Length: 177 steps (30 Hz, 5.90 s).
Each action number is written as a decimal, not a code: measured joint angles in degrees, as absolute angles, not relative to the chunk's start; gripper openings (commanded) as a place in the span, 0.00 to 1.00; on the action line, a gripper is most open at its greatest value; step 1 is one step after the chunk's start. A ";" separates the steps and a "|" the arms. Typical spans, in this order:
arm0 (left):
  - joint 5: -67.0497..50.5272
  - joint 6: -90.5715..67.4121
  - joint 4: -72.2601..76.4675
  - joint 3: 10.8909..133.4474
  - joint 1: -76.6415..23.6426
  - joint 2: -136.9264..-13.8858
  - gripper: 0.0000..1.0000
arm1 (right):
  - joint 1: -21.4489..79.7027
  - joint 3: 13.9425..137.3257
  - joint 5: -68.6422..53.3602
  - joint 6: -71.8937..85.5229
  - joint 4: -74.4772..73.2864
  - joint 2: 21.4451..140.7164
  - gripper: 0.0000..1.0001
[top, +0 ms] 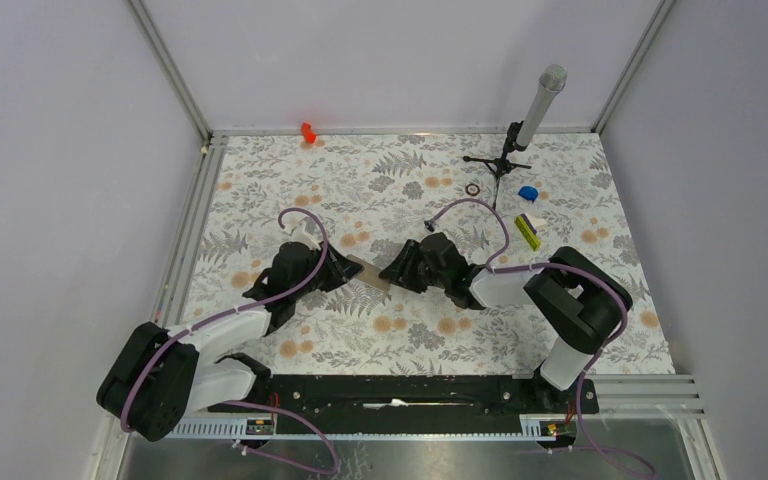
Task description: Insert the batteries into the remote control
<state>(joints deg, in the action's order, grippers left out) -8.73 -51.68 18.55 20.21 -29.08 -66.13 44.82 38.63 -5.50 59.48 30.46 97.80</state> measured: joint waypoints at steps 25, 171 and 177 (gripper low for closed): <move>-9.39 -51.75 19.59 20.25 -28.58 -66.89 0.00 | 44.21 38.26 -7.73 55.77 36.82 99.68 0.45; 17.19 -62.50 14.28 25.65 -40.23 -75.55 0.00 | 36.62 28.03 -19.16 58.78 74.87 107.92 0.46; 17.82 -62.76 12.64 26.35 -40.42 -75.29 0.00 | 36.64 27.94 -18.55 57.28 72.23 103.15 0.48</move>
